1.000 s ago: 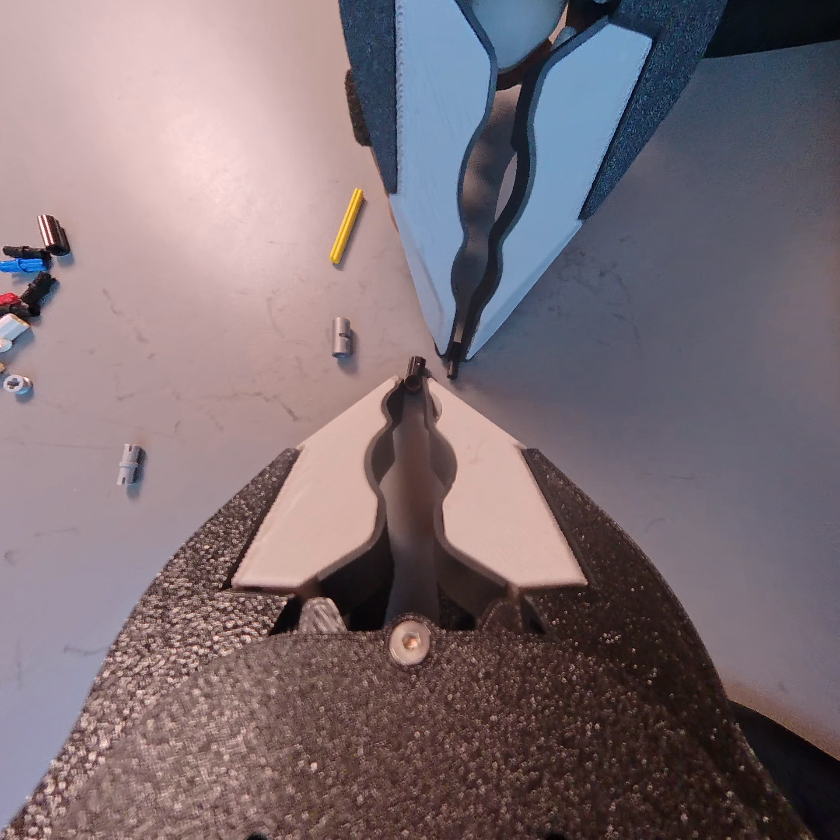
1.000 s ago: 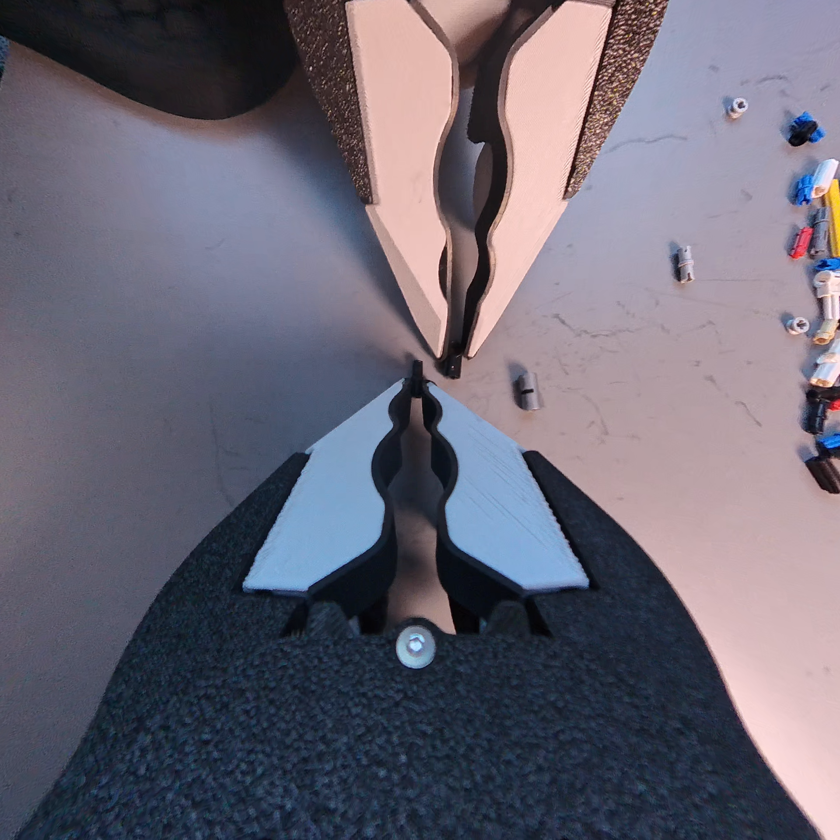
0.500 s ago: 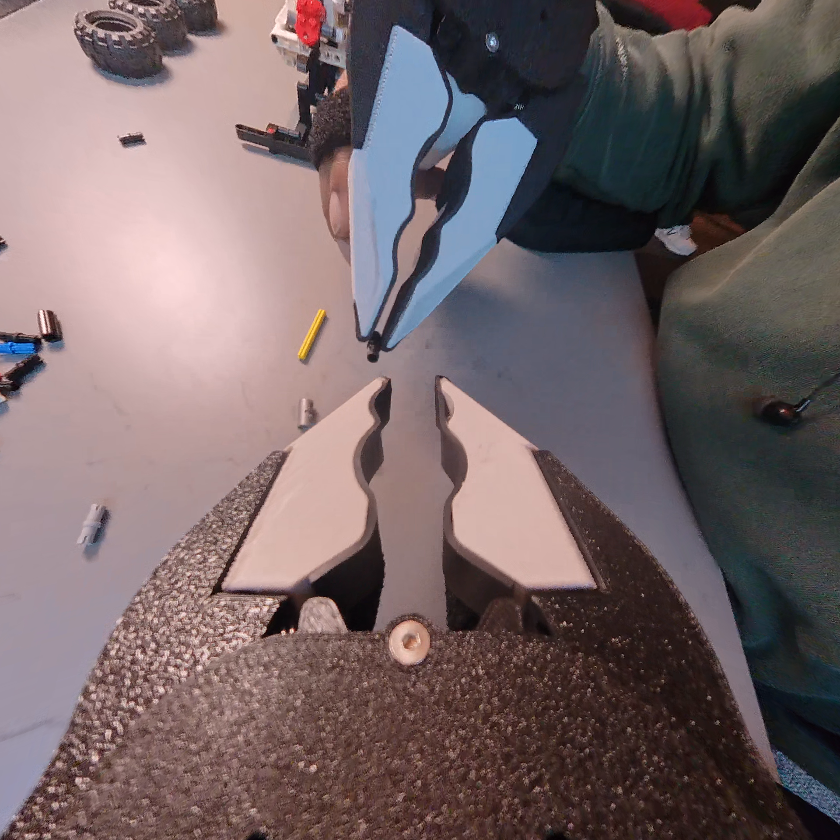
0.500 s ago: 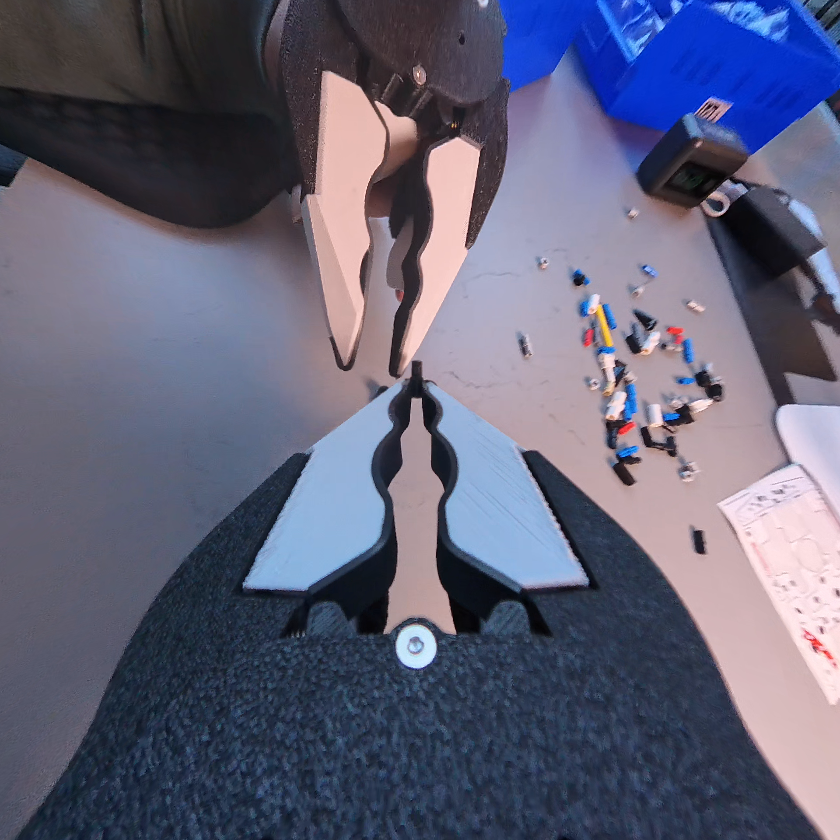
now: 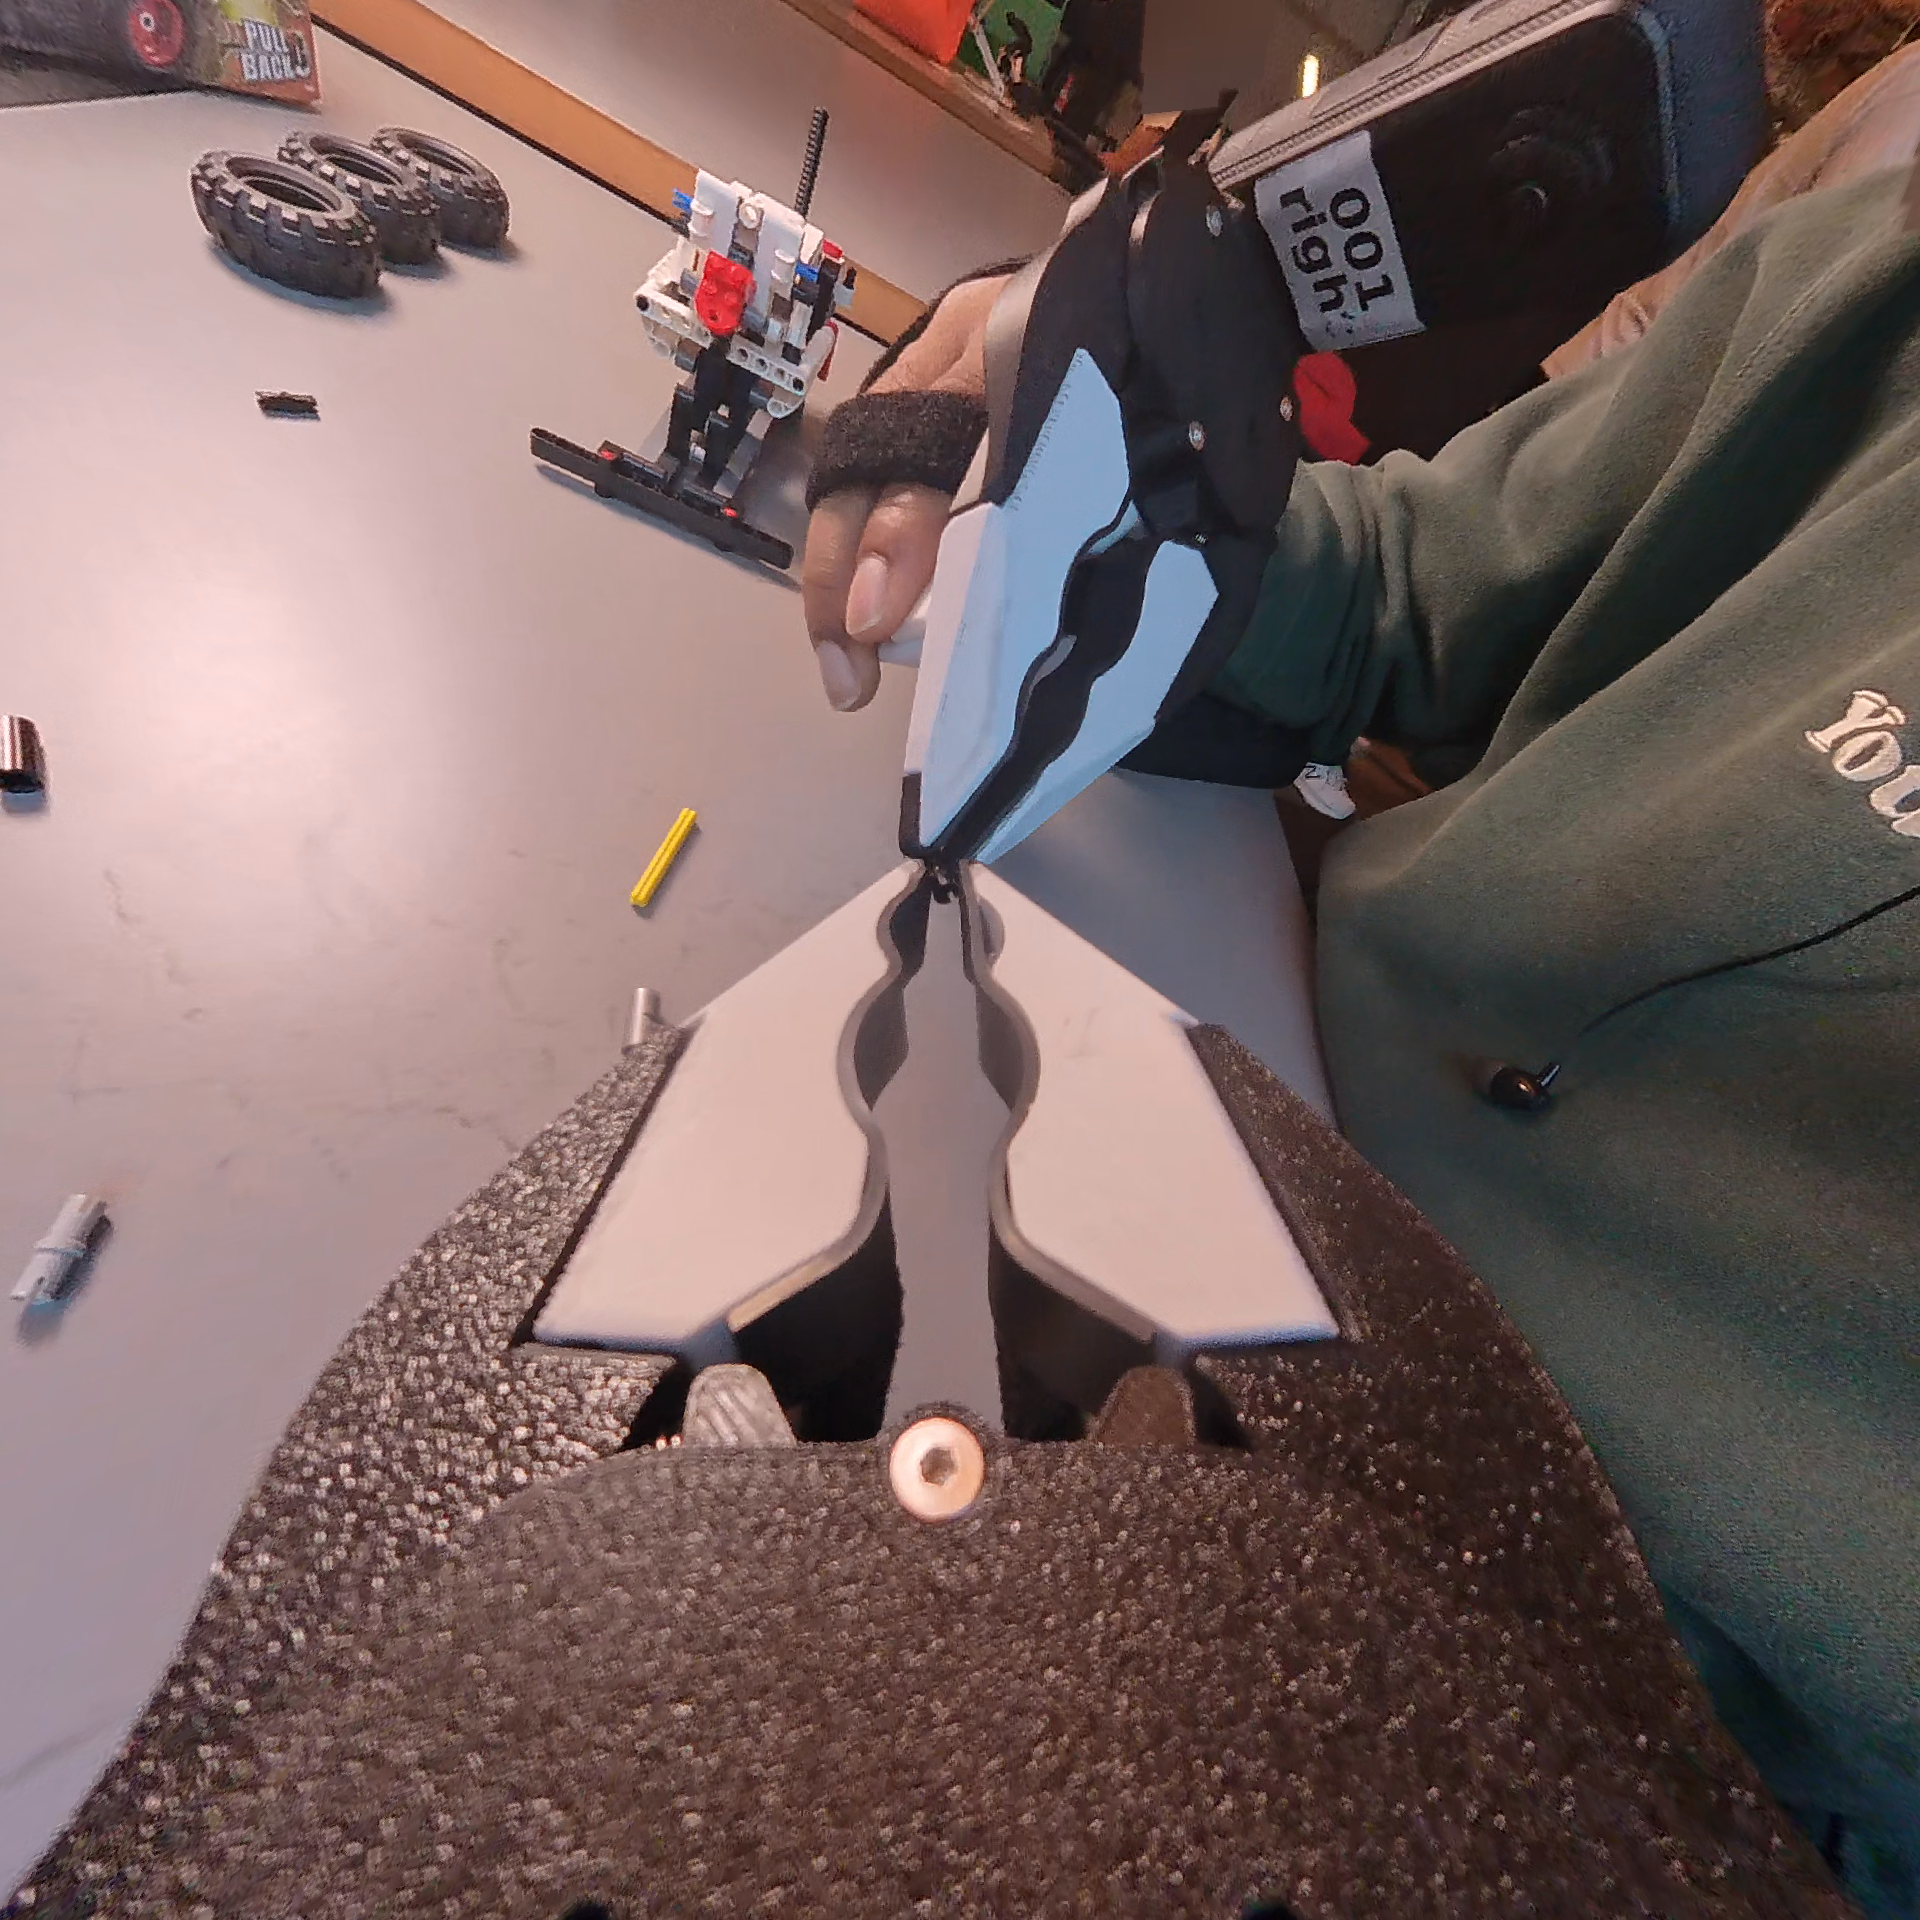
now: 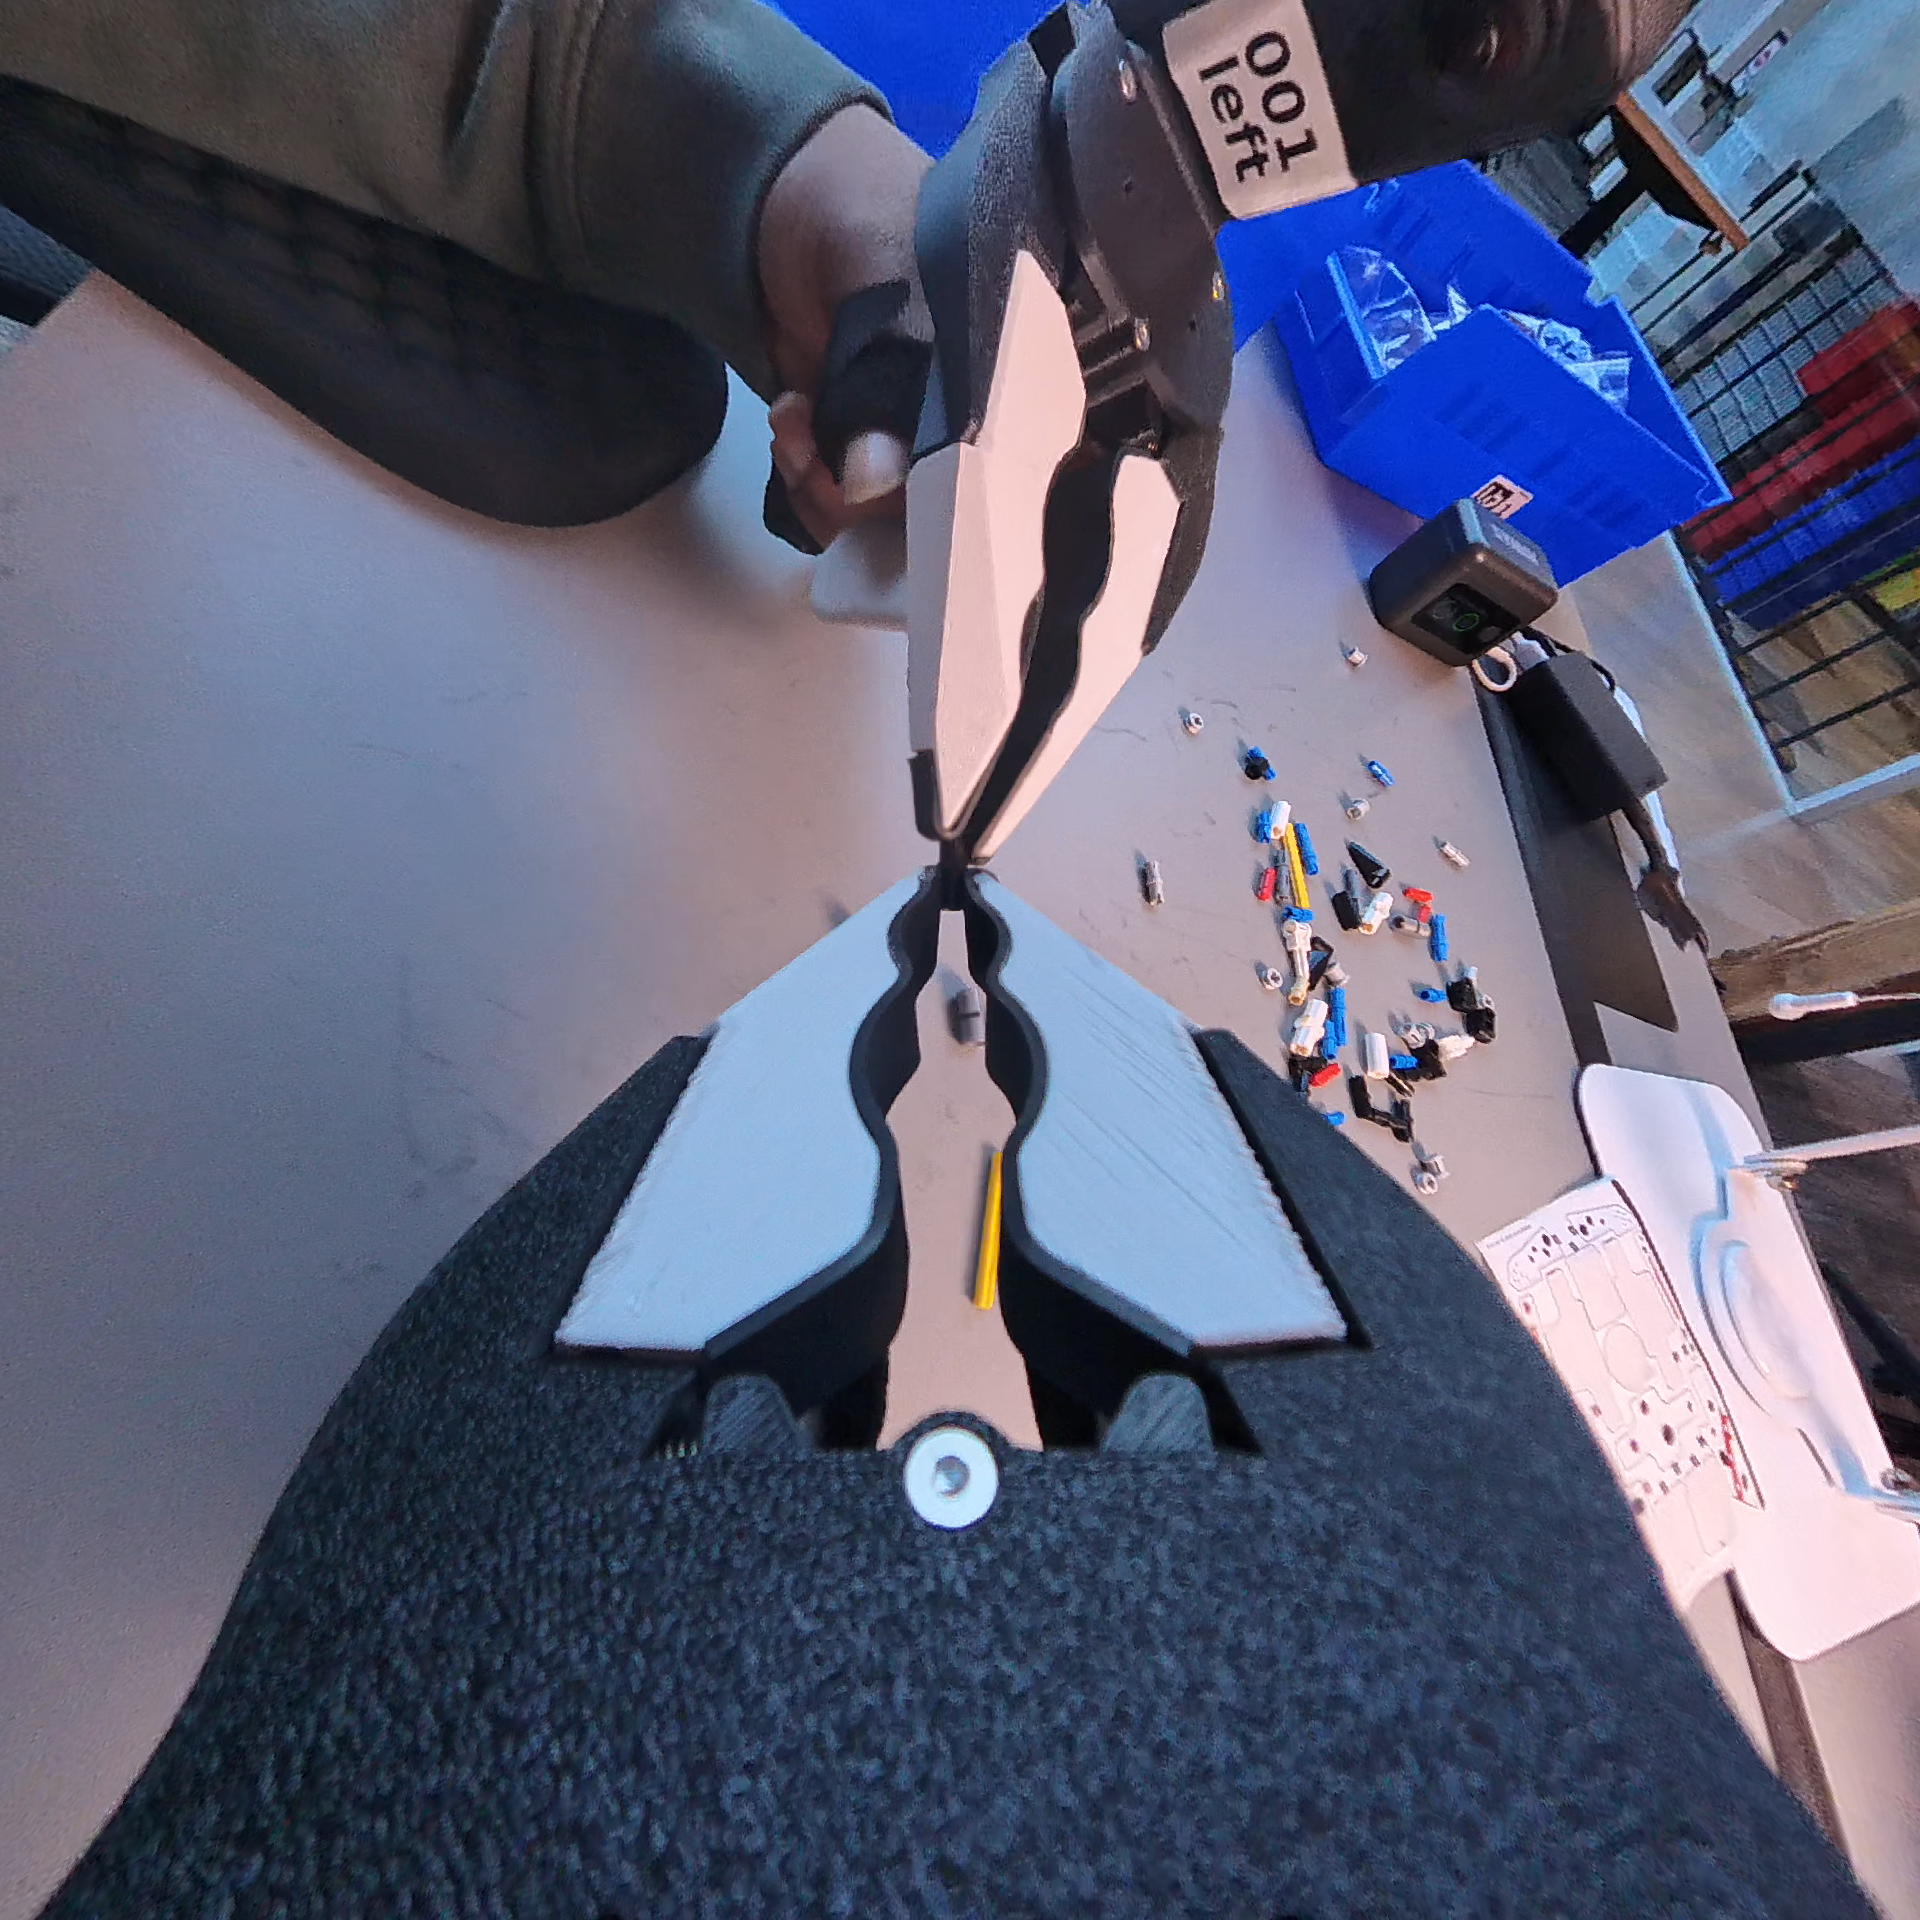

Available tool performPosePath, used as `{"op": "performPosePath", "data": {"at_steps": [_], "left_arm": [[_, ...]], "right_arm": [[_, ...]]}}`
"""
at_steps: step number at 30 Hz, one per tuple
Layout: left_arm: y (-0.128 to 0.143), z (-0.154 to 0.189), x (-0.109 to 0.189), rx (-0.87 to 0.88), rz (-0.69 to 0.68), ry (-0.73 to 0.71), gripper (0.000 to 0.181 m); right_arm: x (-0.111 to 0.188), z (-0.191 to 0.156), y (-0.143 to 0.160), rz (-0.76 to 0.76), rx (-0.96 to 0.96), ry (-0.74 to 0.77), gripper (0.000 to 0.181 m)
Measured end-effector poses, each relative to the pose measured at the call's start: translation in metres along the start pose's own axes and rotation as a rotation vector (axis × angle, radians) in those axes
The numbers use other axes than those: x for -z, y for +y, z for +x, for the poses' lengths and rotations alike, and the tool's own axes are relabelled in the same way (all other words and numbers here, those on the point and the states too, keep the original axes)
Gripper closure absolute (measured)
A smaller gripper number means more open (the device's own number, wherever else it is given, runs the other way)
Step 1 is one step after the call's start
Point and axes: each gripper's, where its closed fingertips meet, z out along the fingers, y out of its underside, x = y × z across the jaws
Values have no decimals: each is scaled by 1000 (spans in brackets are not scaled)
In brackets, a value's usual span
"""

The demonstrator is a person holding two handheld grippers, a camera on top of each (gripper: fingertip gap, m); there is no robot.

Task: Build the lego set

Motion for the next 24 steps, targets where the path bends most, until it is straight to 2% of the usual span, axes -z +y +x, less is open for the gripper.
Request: {"op": "performPosePath", "data": {"at_steps": [14, 19, 24], "left_arm": [[-14, 13, 4, 23, 91, 95, 177], [-14, 18, 4, 27, 94, 119, 171], [-13, 18, 2, 35, 83, 126, 177]], "right_arm": [[16, 4, -23, 163, -94, -21, 177], [17, 3, -25, 172, -95, -27, 178], [17, 1, -25, 174, -87, -35, 178]]}}
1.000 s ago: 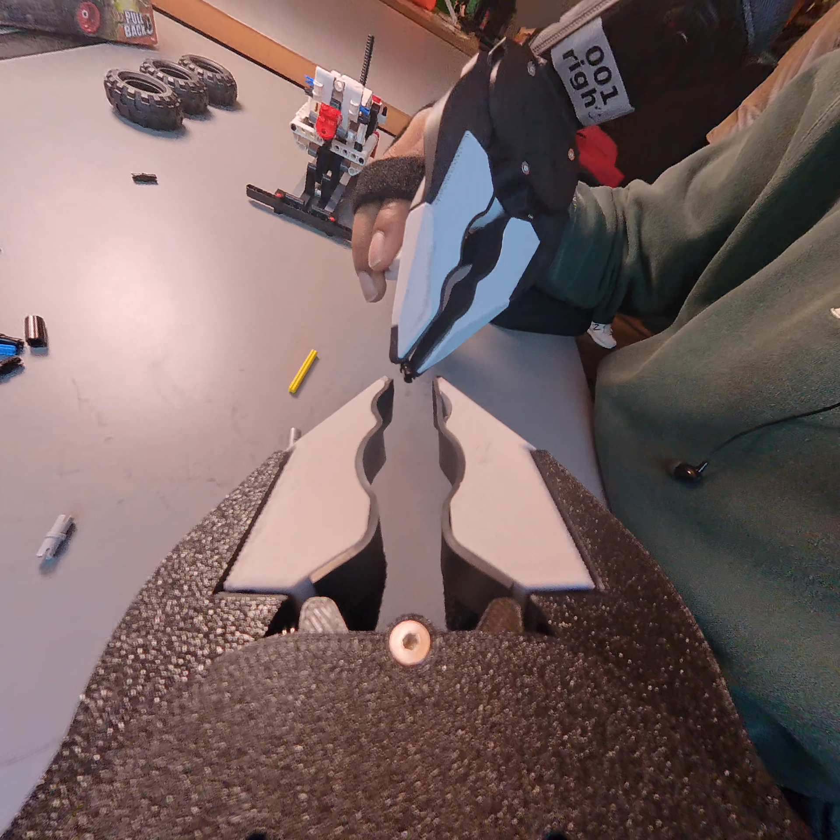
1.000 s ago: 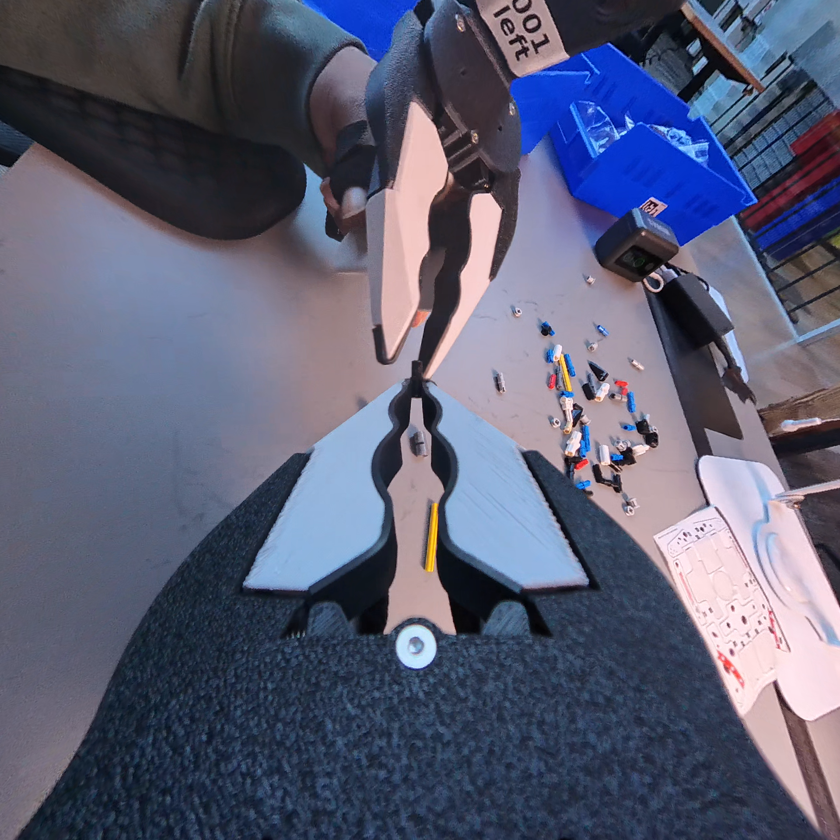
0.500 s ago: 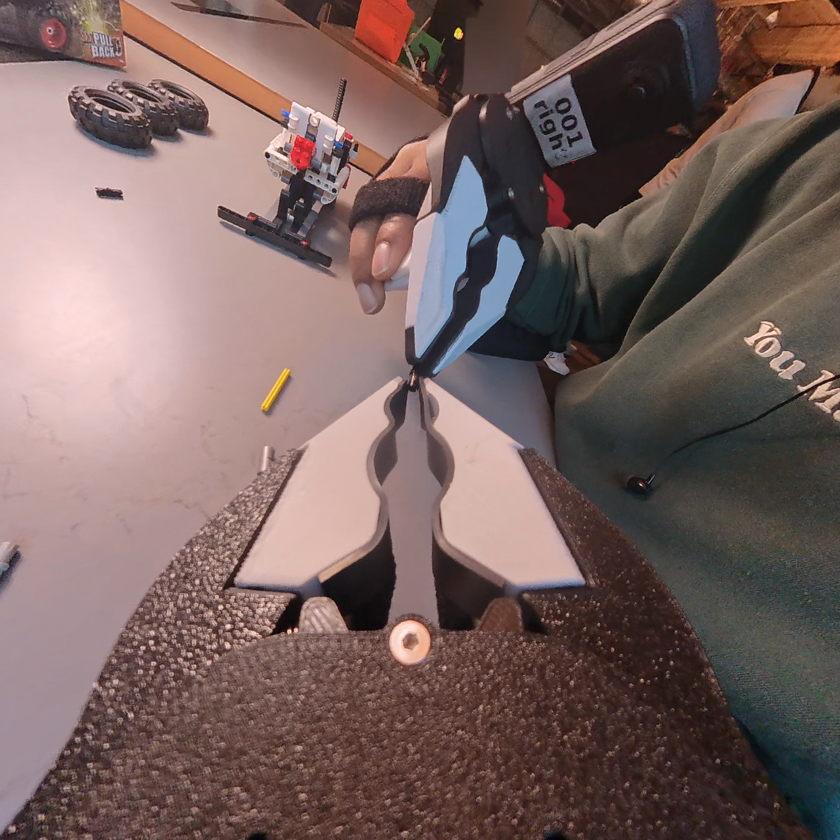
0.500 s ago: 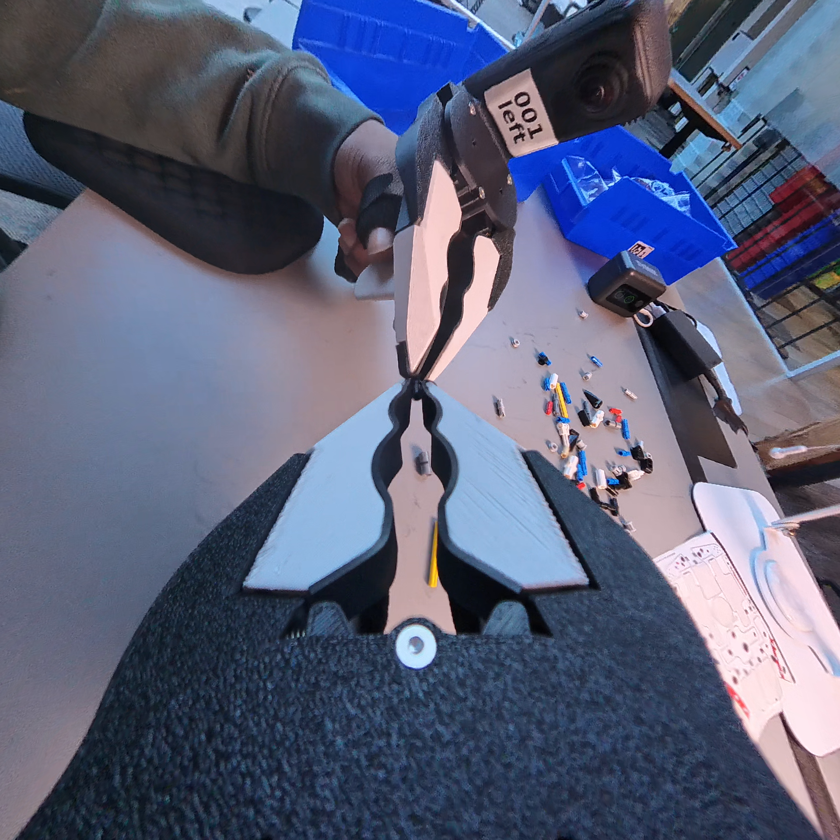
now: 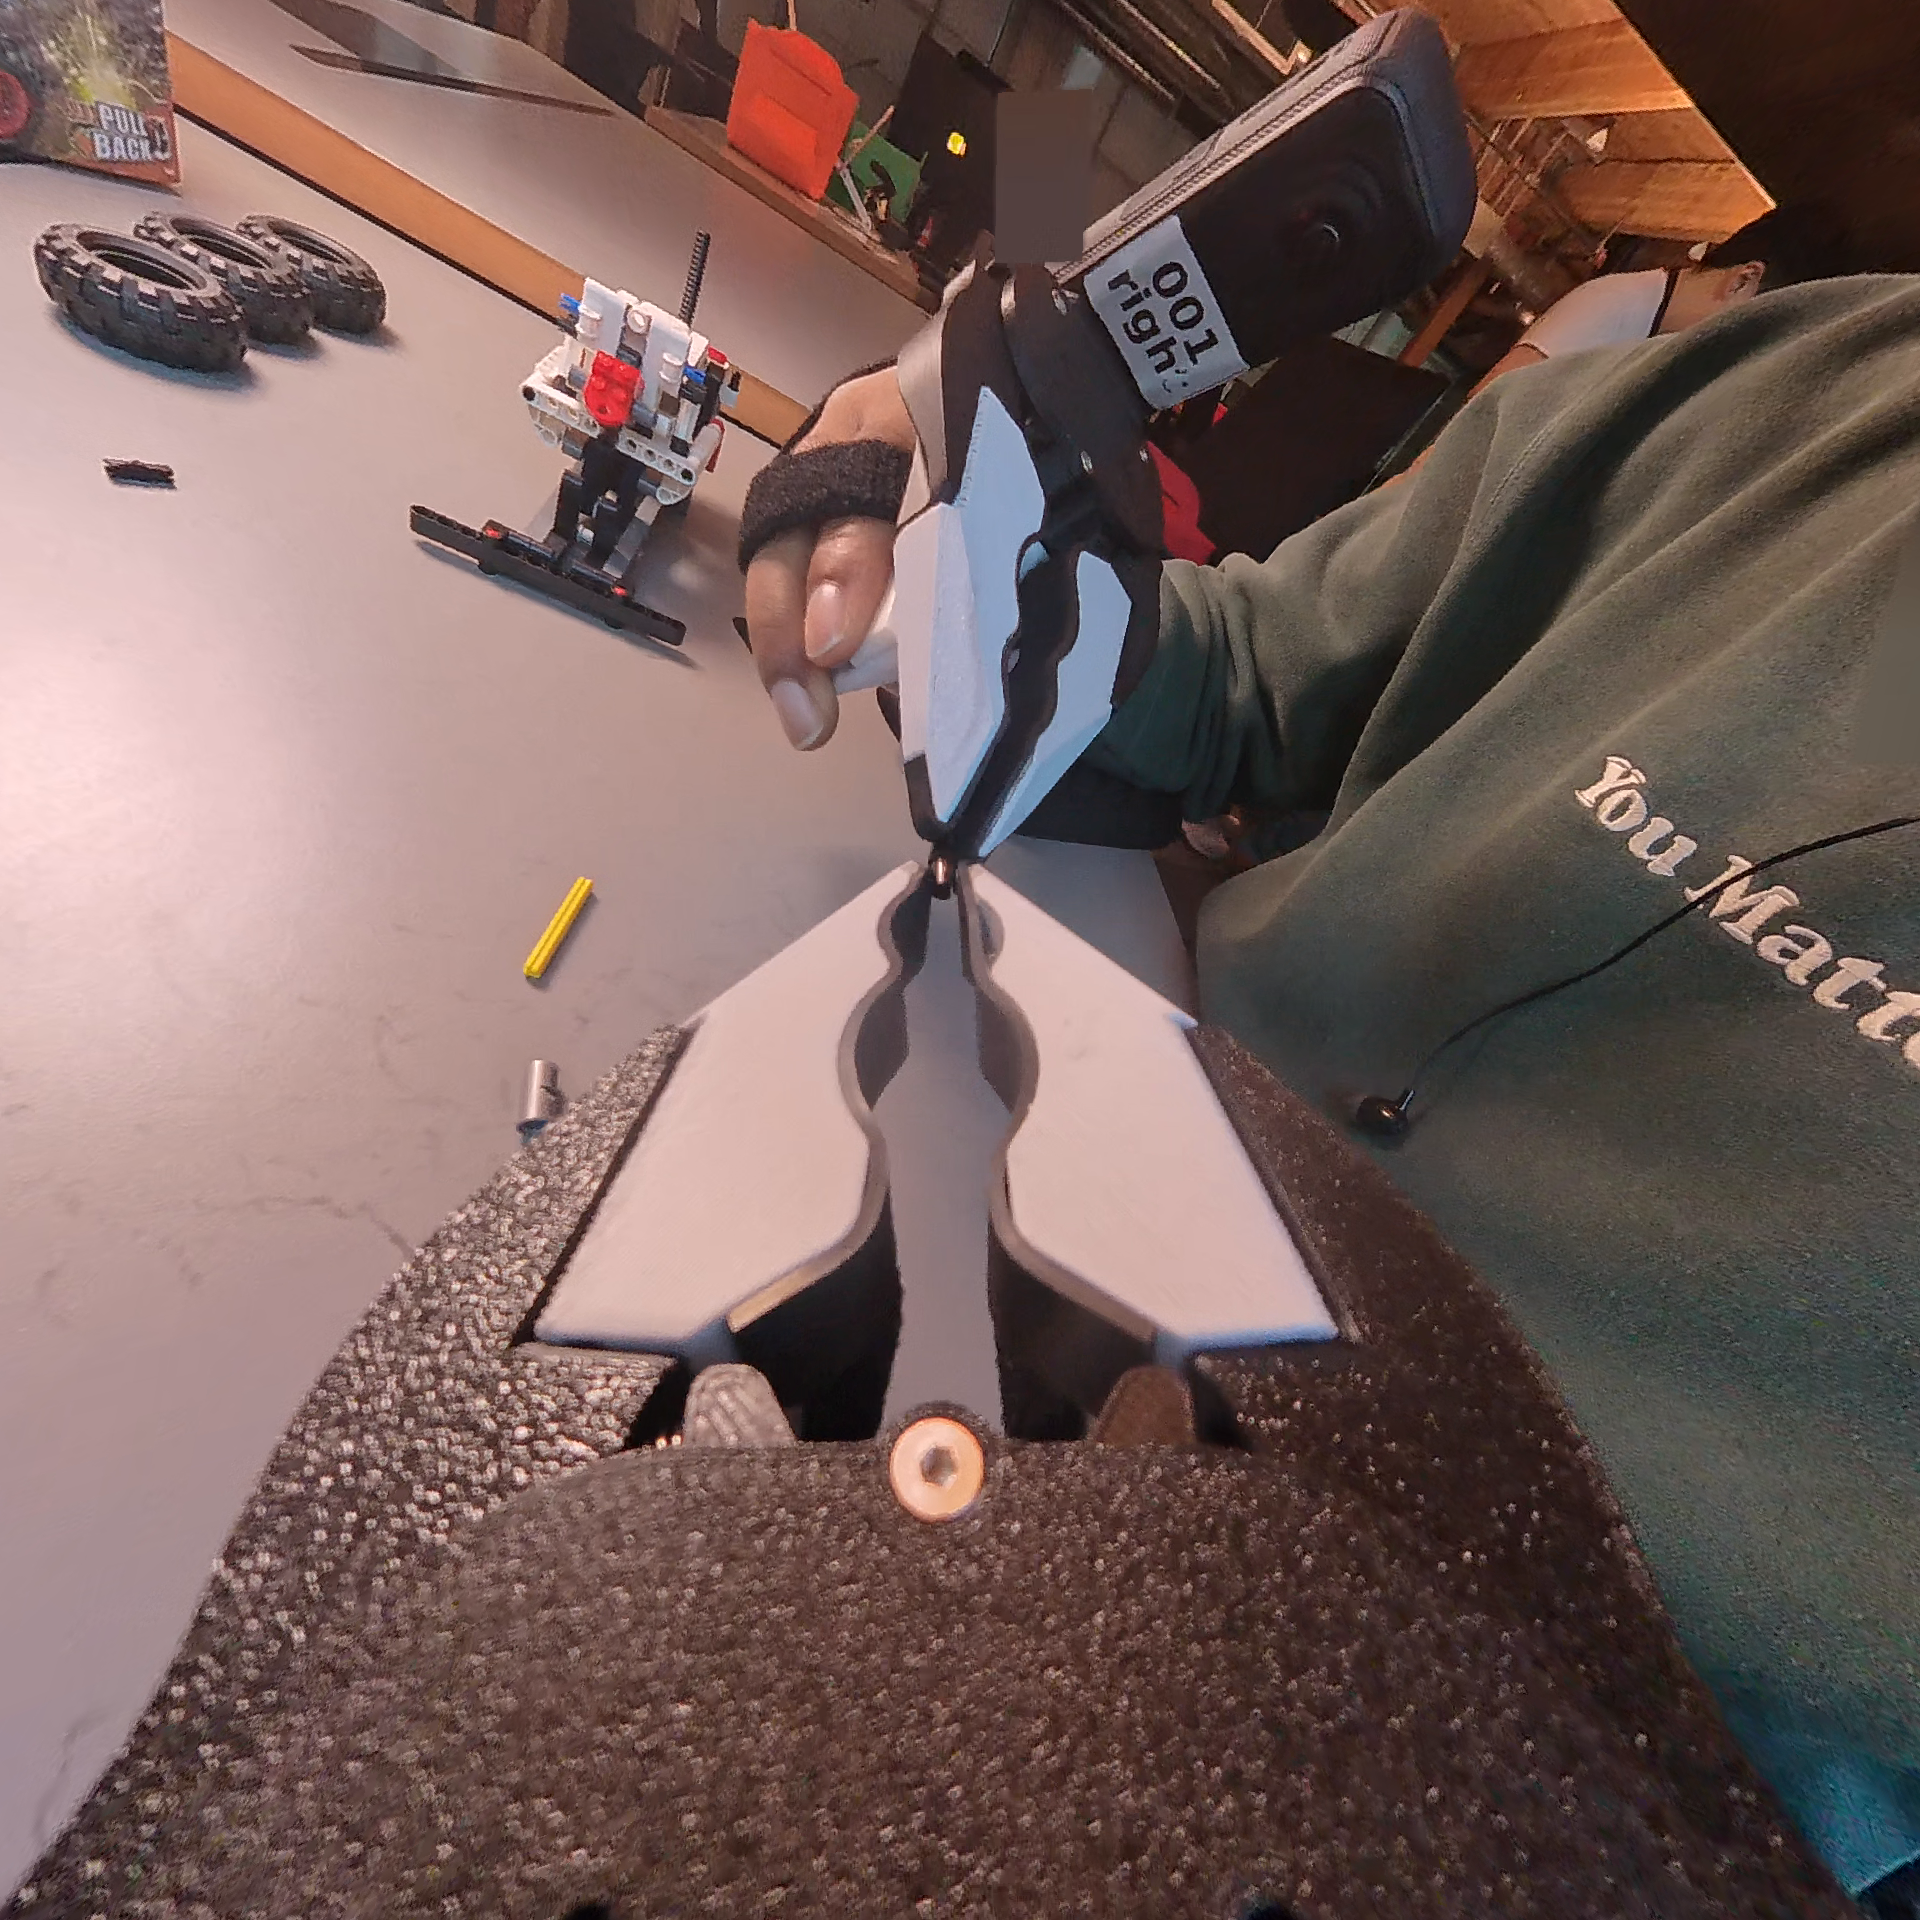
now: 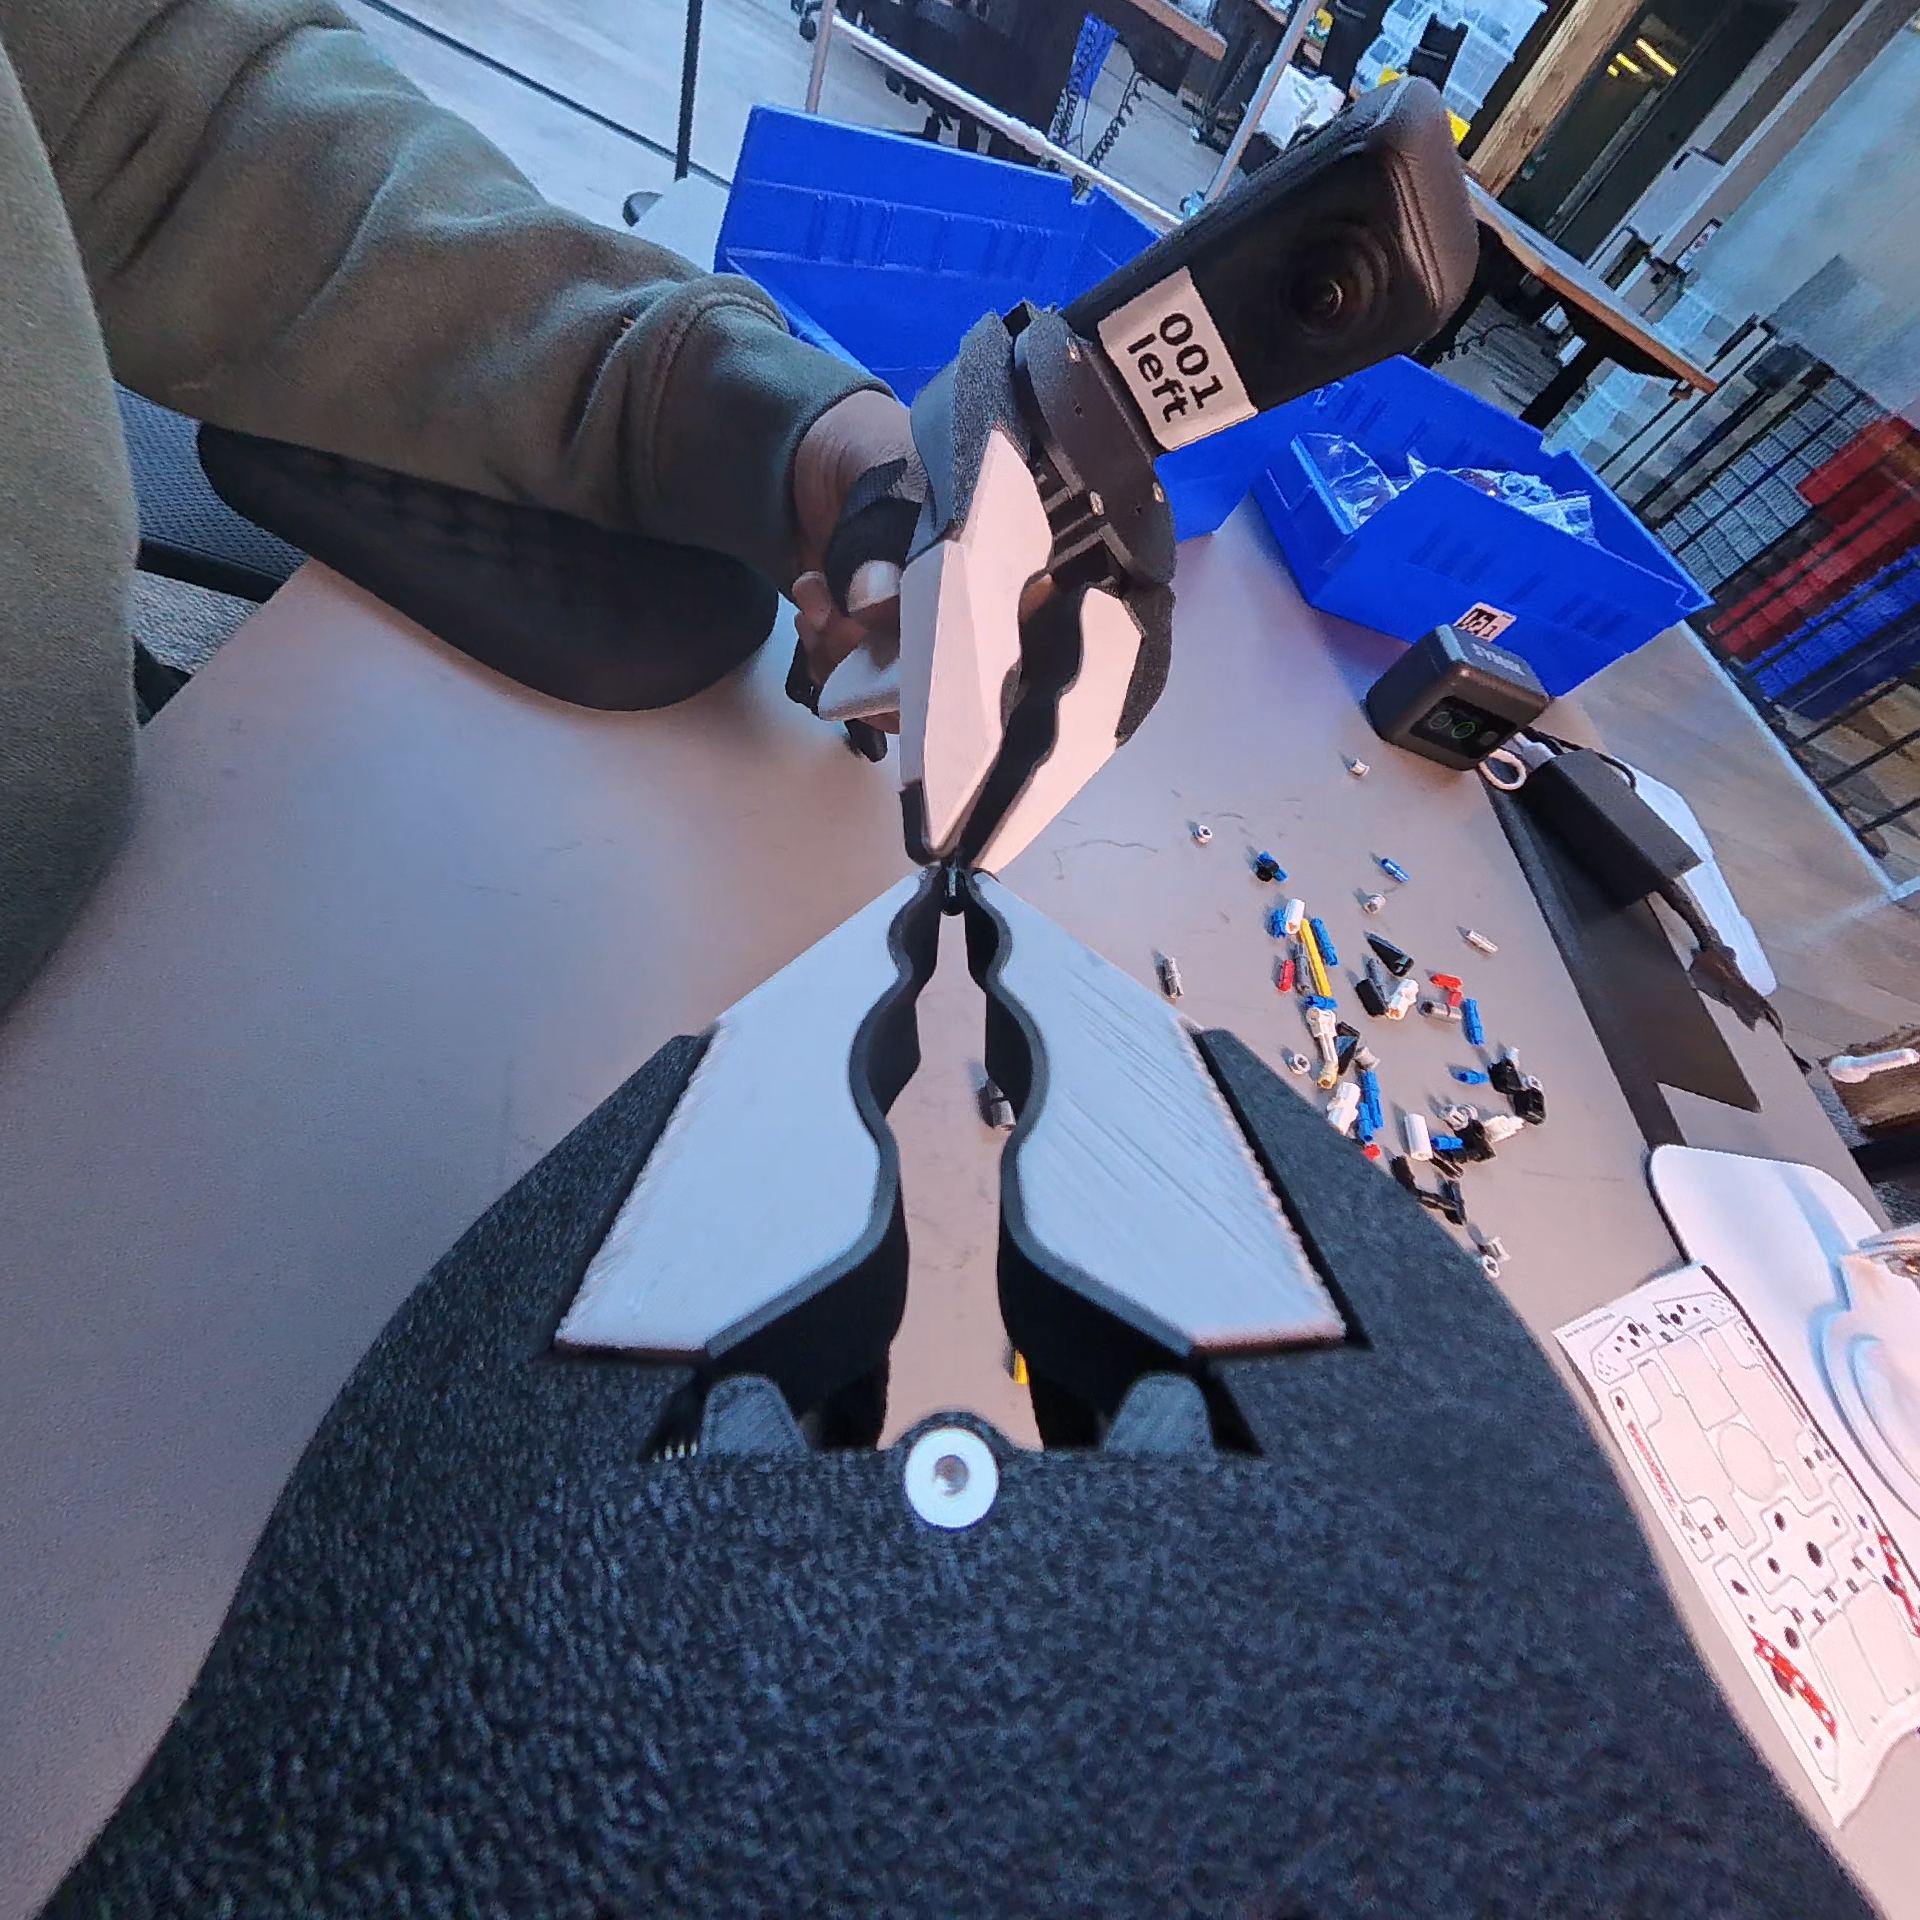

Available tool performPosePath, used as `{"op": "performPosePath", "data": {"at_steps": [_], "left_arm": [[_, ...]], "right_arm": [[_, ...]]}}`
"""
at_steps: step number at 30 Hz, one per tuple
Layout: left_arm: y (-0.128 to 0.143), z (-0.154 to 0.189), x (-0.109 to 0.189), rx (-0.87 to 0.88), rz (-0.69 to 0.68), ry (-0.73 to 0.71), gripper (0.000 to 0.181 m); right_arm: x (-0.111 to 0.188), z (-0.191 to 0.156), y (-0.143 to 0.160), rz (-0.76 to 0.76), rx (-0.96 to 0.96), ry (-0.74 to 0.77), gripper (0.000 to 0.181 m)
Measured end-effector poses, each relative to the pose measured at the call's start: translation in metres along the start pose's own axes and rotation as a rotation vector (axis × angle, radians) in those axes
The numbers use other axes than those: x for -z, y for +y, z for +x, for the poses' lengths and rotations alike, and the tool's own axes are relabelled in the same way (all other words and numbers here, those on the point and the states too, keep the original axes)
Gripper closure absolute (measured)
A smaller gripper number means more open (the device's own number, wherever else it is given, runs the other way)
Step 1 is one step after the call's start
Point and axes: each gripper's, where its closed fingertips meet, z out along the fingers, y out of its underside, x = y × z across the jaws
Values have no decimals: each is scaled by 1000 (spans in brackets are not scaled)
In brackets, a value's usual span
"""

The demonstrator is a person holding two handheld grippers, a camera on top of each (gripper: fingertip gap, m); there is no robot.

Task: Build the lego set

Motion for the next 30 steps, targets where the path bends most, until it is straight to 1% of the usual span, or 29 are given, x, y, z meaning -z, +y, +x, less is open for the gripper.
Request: {"op": "performPosePath", "data": {"at_steps": [4, 7, 9, 10, 18, 20, 25, 27, 29, 30], "left_arm": [[-3, 3, 0, -15, 14, 12, 177], [-16, 10, 3, -24, 92, 44, 177], [-25, 16, 7, -34, 146, 72, 177], [-27, 17, 7, -43, 154, 72, 177], [-26, 21, 6, -62, 147, 80, 177], [-27, 21, 6, -62, 148, 80, 177], [-25, 21, 5, -60, 135, 78, 177], [-21, 14, 4, -62, 102, 35, 176], [-12, -5, 8, -94, 27, -88, 160], [-2, -16, 12, -114, -43, -164, 157]], "right_arm": [[1, 0, -4, 33, -25, -12, 178], [6, 5, -15, 117, -101, -10, 177], [8, 6, -20, 158, -141, -21, 171], [9, 6, -22, 169, -151, -23, 170], [9, 8, -30, 219, -173, -15, 174], [9, 7, -30, 220, -170, -20, 177], [9, 6, -30, 211, -169, -29, 177], [7, 6, -24, 174, -175, -38, 178], [4, 8, -14, 100, -181, -59, 178], [1, 6, -6, 34, -178, -88, 178]]}}
